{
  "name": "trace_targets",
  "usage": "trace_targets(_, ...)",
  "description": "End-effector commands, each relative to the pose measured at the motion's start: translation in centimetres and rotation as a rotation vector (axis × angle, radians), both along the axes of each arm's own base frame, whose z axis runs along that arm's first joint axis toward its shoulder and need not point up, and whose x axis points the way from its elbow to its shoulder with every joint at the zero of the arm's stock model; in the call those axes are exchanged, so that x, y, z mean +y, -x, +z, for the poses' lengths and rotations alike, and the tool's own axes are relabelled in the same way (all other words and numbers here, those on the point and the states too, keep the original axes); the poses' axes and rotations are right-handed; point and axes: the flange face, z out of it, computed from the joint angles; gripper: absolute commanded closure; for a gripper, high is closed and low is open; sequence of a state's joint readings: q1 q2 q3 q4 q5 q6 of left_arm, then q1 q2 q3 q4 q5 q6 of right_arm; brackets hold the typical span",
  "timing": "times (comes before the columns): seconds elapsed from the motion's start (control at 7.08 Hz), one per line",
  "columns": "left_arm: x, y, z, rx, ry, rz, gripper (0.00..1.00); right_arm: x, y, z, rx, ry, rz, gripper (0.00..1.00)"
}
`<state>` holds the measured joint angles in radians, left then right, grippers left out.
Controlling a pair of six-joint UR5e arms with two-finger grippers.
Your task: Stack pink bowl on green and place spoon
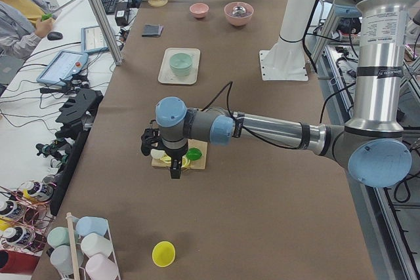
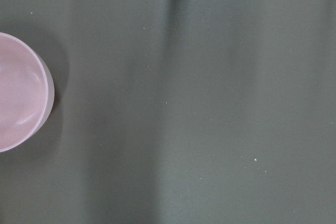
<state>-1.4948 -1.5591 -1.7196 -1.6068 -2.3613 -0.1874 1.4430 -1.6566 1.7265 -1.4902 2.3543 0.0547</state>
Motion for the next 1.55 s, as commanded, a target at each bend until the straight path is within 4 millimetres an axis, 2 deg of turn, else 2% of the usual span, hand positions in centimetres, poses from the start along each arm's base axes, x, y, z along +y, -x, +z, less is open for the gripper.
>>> trace_targets(0.0,0.1,-0.2,-0.2,0.025,-0.002,0.005,0.02,0.0,0.1,0.0,-0.005,0.000,-0.003,0.00)
trace_targets(0.57,0.2,-0.5,-0.2,0.066,0.010,0.011,0.02,-0.2,0.2,-0.2,-0.005,-0.001,-0.001,0.00)
trace_targets(0.71,0.2,-0.5,0.6,0.066,0.024,0.011,0.02,-0.5,0.3,-0.2,-0.003,-0.002,-0.003,0.00)
trace_targets(1.13,-0.5,-0.5,-0.4,0.068,0.005,0.011,0.02,-0.8,0.4,-0.4,-0.001,-0.001,0.000,0.00)
trace_targets(1.27,-0.5,-0.6,-0.4,0.066,0.002,0.015,0.02,-1.2,1.4,-0.5,-0.003,0.000,-0.017,0.00)
trace_targets(1.41,-0.3,-0.6,-0.2,0.068,-0.005,0.016,0.02,-4.1,3.7,-2.0,-0.010,-0.031,-0.052,0.00)
